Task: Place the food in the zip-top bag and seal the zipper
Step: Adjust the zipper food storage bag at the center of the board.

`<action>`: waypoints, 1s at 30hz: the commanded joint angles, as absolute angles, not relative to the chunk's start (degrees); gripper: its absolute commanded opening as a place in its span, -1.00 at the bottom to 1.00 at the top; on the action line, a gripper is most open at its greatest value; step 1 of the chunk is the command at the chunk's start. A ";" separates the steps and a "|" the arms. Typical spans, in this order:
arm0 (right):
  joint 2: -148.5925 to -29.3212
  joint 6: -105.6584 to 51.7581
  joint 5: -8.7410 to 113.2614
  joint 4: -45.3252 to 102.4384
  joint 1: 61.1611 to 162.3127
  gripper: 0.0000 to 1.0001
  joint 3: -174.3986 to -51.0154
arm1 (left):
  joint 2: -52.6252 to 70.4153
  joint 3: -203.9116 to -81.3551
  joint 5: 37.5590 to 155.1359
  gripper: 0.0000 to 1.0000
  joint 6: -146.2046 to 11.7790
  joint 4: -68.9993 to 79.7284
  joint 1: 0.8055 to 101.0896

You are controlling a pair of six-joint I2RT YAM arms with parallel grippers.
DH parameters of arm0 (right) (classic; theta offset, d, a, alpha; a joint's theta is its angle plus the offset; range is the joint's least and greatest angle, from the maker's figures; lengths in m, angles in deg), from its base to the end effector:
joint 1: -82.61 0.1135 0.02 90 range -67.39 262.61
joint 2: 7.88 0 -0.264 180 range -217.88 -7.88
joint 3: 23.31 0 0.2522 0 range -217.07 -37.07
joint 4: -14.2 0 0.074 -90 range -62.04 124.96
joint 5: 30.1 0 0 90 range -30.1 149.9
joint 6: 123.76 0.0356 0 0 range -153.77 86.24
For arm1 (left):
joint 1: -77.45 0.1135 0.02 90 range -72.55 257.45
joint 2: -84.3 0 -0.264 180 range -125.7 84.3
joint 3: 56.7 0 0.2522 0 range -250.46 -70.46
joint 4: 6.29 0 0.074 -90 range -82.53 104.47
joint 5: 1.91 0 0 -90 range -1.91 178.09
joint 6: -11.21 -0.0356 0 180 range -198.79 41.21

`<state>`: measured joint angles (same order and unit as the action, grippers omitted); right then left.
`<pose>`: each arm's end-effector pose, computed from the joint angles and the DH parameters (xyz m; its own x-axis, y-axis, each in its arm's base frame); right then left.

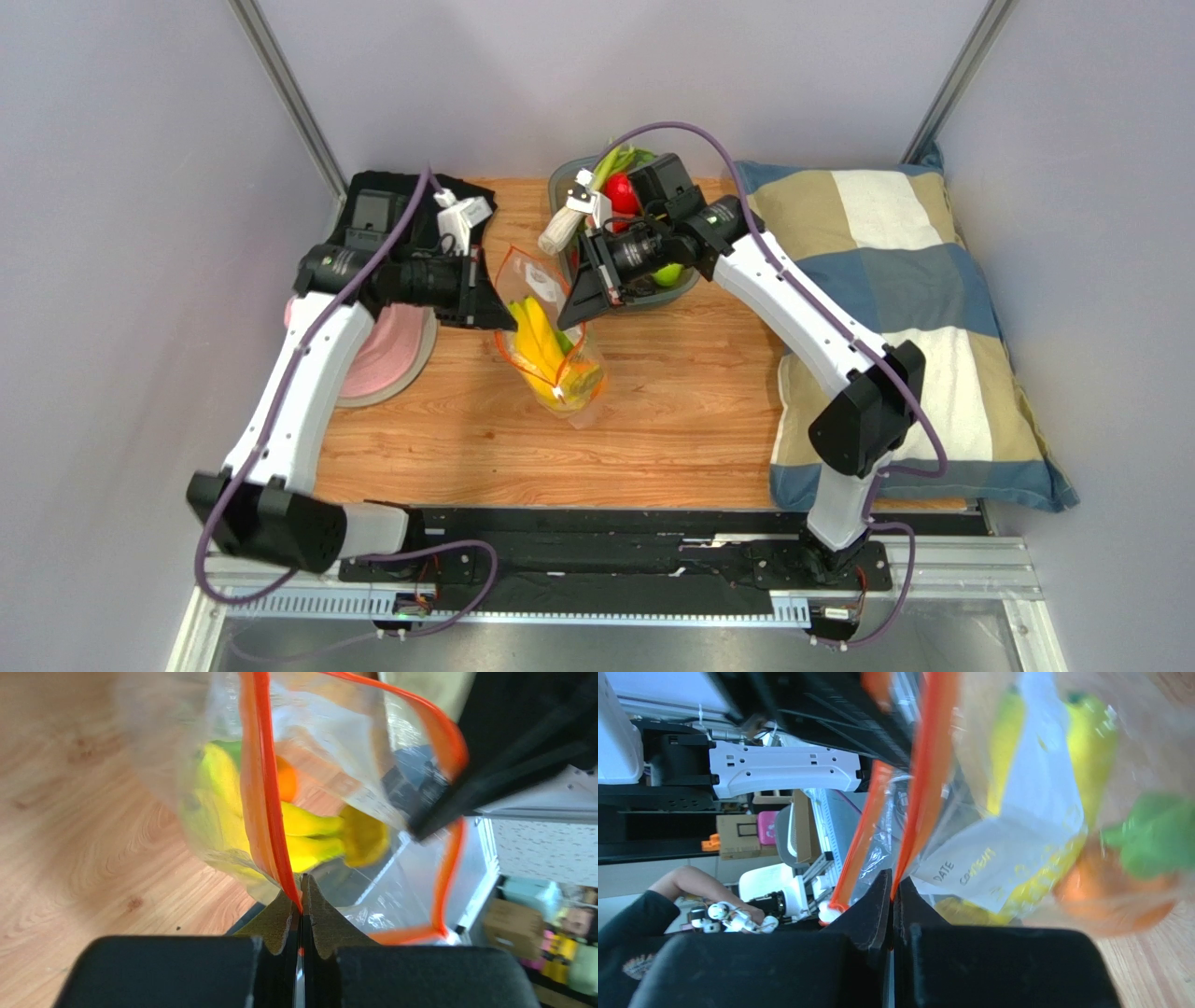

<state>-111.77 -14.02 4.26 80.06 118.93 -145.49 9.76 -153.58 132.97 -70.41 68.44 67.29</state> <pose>0.2939 0.2525 0.3795 -0.8242 -0.3693 -0.4292 -0.5362 0.2652 0.8014 0.2352 -0.0677 0.3852 -0.8514 0.0477 -0.5223 0.4294 0.6352 -0.6420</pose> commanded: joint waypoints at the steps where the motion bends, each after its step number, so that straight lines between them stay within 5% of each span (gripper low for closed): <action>1: -115.19 -10.65 0.40 78.58 118.73 -1.00 -147.04 | 0.20 -154.22 131.42 -0.91 -71.41 71.45 67.16; 8: -114.66 -16.71 6.45 79.29 117.07 -1.00 -138.85 | 3.78 -150.20 135.63 -0.49 -69.75 64.52 67.25; 16: -112.73 -17.77 5.85 78.32 115.39 -1.00 -135.78 | 8.71 -139.55 138.09 0.53 -63.15 59.24 67.16; 26: -112.20 -17.33 5.32 76.65 115.57 -1.00 -135.16 | 5.47 -142.36 136.69 0.51 -59.64 56.95 66.64; 27: -112.12 -17.16 5.41 76.30 115.66 -1.00 -135.16 | 5.20 -142.10 136.25 0.44 -59.55 56.95 66.64; 30: -111.68 -17.24 5.32 76.30 115.66 -1.00 -135.86 | 3.53 -143.32 135.72 -0.21 -63.92 61.24 66.64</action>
<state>-115.36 -16.55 5.84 78.64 115.36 -134.63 4.84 -140.33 136.03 -61.06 58.91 66.92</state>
